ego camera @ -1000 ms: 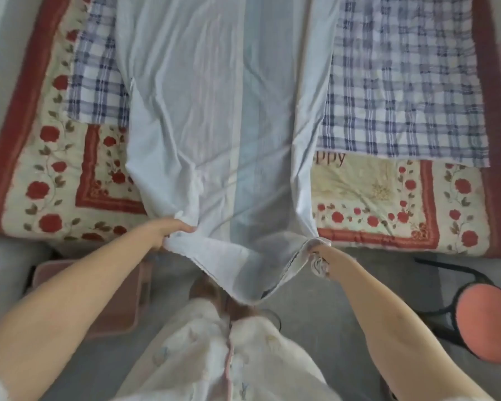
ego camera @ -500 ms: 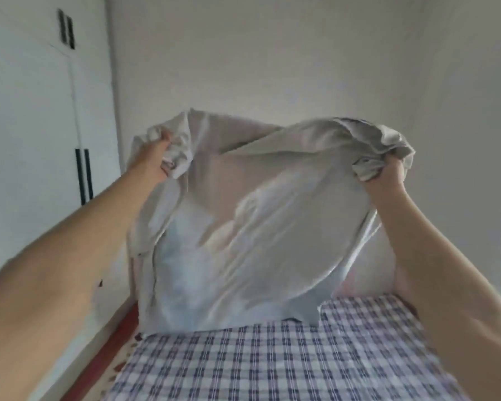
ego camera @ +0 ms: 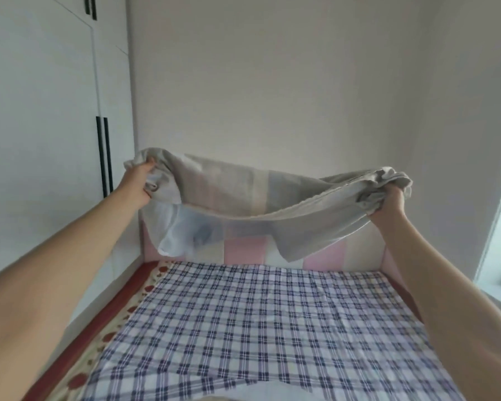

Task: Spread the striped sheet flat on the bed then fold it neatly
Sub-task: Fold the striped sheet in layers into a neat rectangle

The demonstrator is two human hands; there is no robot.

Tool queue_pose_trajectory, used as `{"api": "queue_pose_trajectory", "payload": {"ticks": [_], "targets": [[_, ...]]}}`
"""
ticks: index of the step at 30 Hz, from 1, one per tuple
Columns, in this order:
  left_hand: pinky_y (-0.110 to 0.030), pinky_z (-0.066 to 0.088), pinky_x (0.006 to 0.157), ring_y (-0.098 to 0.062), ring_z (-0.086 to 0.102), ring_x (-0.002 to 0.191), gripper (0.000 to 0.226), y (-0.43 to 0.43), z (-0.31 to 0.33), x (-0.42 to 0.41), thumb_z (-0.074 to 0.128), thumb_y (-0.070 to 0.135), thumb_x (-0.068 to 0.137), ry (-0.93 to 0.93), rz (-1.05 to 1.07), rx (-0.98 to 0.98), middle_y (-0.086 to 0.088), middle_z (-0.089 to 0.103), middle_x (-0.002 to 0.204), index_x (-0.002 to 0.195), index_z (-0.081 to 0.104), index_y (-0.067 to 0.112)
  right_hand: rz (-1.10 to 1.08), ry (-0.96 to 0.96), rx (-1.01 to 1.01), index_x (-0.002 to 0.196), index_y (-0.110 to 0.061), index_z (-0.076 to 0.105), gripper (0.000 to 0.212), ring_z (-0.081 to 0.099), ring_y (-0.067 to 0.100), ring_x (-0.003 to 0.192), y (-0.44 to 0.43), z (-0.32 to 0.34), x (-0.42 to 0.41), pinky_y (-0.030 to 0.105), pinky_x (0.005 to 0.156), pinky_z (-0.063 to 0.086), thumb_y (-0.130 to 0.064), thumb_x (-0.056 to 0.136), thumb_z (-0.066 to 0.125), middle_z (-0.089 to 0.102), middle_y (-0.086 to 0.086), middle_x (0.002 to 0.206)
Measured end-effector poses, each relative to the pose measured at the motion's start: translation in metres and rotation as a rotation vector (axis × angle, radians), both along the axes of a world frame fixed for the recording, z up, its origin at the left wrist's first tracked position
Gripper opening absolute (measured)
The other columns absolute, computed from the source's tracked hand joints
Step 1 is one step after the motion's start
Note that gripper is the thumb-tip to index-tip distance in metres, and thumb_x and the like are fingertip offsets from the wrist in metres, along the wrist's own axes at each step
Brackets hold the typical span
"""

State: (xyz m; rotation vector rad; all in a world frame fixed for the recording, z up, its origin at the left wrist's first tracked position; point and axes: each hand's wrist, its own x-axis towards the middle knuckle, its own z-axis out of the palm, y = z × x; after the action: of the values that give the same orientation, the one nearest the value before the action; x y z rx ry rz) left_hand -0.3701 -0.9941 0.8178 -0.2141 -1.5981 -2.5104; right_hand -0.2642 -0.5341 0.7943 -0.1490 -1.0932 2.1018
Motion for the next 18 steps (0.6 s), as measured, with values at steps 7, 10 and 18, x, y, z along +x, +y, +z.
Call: {"api": "queue_pose_trajectory", "payload": {"ticks": [7,10,18], "targets": [[-0.025,0.051,0.065,-0.012,0.064,0.075,0.009,-0.039,-0.104,0.058,0.056,0.019,0.095,-0.140,-0.043,-0.106,-0.002,0.067,0.081,0.088,0.062,0.018,-0.094,-0.241,0.106,0.069,-0.011,0.047,0.030,0.045,0.018,0.030,-0.014,-0.087,0.068,0.021,0.033,0.038,-0.015,0.097,0.038,0.046,0.004,0.040],[-0.024,0.052,0.057,-0.010,0.067,0.063,0.009,-0.048,-0.148,0.068,0.054,0.016,0.095,-0.218,-0.041,-0.130,0.003,0.071,0.065,0.090,0.061,0.017,-0.077,-0.306,0.035,0.071,-0.014,0.052,0.035,0.050,0.017,0.036,-0.008,-0.131,0.082,0.022,0.039,0.041,-0.029,0.099,0.038,0.051,0.002,0.044],[-0.031,0.044,0.069,-0.015,0.050,0.068,0.025,-0.073,-0.318,0.114,0.056,0.025,0.095,-0.588,0.026,-0.400,-0.012,0.059,0.105,0.116,0.055,0.011,-0.021,-0.685,-0.065,0.072,-0.019,0.045,0.041,0.043,0.008,0.032,-0.029,-0.284,0.144,0.013,0.037,0.038,-0.043,0.101,0.030,0.049,-0.004,0.043]]}}
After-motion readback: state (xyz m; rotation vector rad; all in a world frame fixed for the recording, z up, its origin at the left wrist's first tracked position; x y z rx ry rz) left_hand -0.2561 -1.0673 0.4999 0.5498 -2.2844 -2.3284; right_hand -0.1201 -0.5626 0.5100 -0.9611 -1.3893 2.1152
